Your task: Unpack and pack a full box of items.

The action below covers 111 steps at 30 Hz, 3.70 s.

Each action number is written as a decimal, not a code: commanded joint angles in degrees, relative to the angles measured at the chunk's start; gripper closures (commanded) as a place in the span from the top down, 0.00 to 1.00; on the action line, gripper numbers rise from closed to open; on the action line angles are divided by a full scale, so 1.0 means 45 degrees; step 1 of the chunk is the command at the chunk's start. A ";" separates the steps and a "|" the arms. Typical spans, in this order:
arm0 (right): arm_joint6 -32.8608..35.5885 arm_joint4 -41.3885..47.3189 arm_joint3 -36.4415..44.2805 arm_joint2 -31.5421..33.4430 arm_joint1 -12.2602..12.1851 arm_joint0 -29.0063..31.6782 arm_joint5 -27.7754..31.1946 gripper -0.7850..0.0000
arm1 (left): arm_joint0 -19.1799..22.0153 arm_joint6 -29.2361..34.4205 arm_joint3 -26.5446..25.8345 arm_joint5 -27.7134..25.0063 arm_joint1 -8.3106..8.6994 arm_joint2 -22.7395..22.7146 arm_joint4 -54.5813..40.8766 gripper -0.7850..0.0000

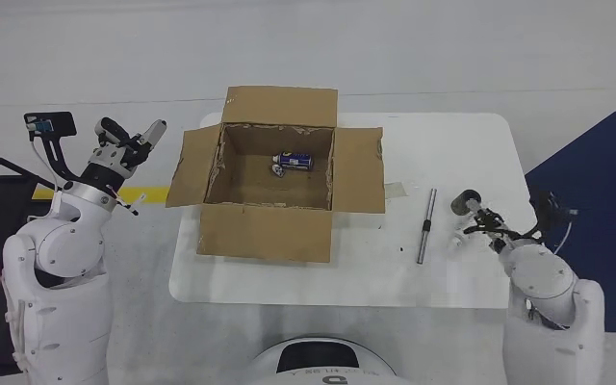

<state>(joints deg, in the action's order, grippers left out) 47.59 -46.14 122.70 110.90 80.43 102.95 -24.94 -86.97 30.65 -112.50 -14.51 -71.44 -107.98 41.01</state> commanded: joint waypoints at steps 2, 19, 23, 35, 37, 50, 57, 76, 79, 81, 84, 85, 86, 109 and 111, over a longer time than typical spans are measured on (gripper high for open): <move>-0.0203 0.0169 0.1174 -0.0685 -0.0015 -0.0051 0.0825 1.00 | 0.0000 0.0000 0.0000 0.0000 0.0000 0.0000 0.0000 1.00; 0.0786 0.0221 0.1596 -0.2342 -0.0118 -0.0993 0.2348 1.00 | 0.0000 0.0000 0.0000 0.0000 0.0000 0.0000 0.0000 1.00; 0.0786 0.0221 0.1596 -0.2342 -0.0118 -0.0993 0.2348 1.00 | 0.0000 0.0000 0.0000 0.0000 0.0000 0.0000 0.0000 1.00; 0.0786 0.0221 0.1596 -0.2342 -0.0118 -0.0993 0.2348 1.00 | 0.0000 0.0000 0.0000 0.0000 0.0000 0.0000 0.0000 1.00; 0.0786 0.0221 0.1596 -0.2342 -0.0118 -0.0993 0.2348 1.00 | 0.0000 0.0000 0.0000 0.0000 0.0000 0.0000 0.0000 1.00; 0.1803 -0.0991 0.0626 -0.4763 -0.0280 -0.3155 0.4168 1.00 | 0.0000 0.0000 0.0000 0.0000 0.0000 0.0000 0.0000 1.00; 0.1650 -0.0888 -0.0388 -0.6388 -0.0198 -0.4682 0.3824 1.00 | 0.0000 0.0000 0.0000 0.0000 0.0000 0.0000 0.0000 1.00; 0.1316 0.0629 -0.7457 -1.0812 0.0290 -1.0374 0.7735 1.00 | 0.0000 0.0000 0.0000 0.0000 0.0000 0.0000 0.0000 1.00; 0.1053 -0.0315 -0.8872 -1.2244 0.0534 -1.1329 0.7783 1.00 | 0.0000 0.0000 0.0000 0.0000 0.0000 0.0000 0.0000 1.00; 0.0891 -0.0782 -0.9673 -1.2896 0.0671 -1.1741 0.7709 1.00 | 0.0000 0.0000 0.0000 0.0000 0.0000 0.0000 0.0000 1.00; 0.0584 -0.1096 -1.0948 -1.3716 0.0881 -1.2311 0.8050 1.00 | 0.0000 0.0000 0.0000 0.0000 0.0000 0.0000 0.0000 1.00; 0.0495 -0.1154 -1.1290 -1.3916 0.0941 -1.2468 0.8185 1.00 | 0.0000 0.0000 0.0000 0.0000 0.0000 0.0000 0.0000 1.00; 0.0407 -0.1216 -1.1729 -1.4128 0.1015 -1.2663 0.8250 1.00 | 0.0000 0.0000 0.0000 0.0000 0.0000 0.0000 0.0000 1.00; -0.0350 -0.2414 -1.4483 -1.6308 0.2057 -1.4114 0.6766 0.82 | 0.0000 0.0000 0.0000 0.0000 0.0000 0.0000 0.0000 1.00; -0.0334 -0.2445 -1.4941 -1.6564 0.2207 -1.4372 0.7132 0.75 | 0.0000 0.0000 0.0000 0.0000 0.0000 0.0000 0.0000 1.00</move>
<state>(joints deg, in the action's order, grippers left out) 46.04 -57.18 56.48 36.98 90.05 38.86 5.03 -86.97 30.65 -112.50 -14.51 -71.44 -107.98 41.01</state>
